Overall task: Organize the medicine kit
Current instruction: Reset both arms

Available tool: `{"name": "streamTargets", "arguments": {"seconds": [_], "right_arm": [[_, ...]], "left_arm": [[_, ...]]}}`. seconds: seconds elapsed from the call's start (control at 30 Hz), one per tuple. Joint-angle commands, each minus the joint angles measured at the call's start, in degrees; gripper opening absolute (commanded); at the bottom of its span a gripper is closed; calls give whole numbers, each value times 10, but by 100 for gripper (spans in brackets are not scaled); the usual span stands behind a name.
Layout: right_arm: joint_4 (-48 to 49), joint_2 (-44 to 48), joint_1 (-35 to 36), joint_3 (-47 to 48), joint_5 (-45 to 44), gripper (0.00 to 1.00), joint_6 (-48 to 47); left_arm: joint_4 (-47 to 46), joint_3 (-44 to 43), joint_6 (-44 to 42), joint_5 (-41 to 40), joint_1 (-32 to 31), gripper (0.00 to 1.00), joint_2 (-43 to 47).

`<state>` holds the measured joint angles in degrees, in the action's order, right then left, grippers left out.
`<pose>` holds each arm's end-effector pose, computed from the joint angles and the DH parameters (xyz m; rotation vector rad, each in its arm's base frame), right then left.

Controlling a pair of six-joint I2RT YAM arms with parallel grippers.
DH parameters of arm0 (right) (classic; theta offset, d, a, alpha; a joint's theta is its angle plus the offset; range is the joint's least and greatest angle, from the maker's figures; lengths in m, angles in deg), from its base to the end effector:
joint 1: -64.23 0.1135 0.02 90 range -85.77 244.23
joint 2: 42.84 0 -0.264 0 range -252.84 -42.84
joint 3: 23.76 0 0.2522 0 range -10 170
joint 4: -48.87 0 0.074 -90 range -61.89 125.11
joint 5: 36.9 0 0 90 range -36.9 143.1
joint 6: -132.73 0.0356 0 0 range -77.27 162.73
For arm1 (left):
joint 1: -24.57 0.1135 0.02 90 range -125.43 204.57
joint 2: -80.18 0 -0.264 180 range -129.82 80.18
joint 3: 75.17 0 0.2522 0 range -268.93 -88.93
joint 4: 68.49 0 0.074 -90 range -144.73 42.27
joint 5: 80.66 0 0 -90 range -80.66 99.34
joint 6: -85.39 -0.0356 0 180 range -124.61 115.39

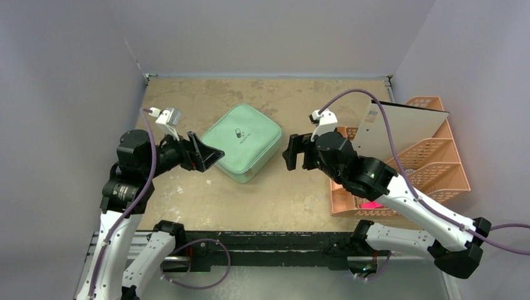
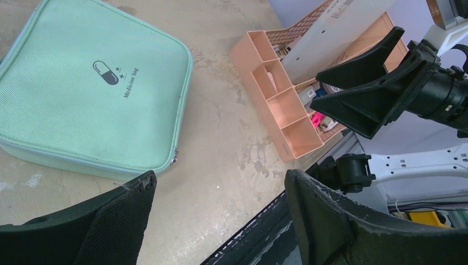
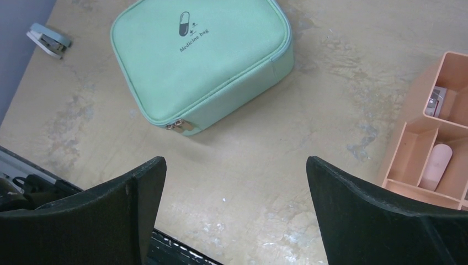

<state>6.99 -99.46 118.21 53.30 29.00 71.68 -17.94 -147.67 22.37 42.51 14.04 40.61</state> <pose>0.1354 0.1615 0.3831 -0.1442 1.9466 0.5629 0.1214 -0.0424 0.3874 0.1381 1.9421 -0.9840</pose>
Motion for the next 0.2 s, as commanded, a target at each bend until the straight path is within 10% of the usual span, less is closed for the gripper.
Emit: {"name": "streamTargets", "arguments": {"seconds": [0.0, 0.17], "right_arm": [[-8, -5, 2, -2, -8, 99, -2], [3, -10, 1, -9, -13, 99, 5]], "left_arm": [[-26, 5, -8, -8, 3, 84, -4], [-22, 11, -13, -14, 3, 84, -1]]}}
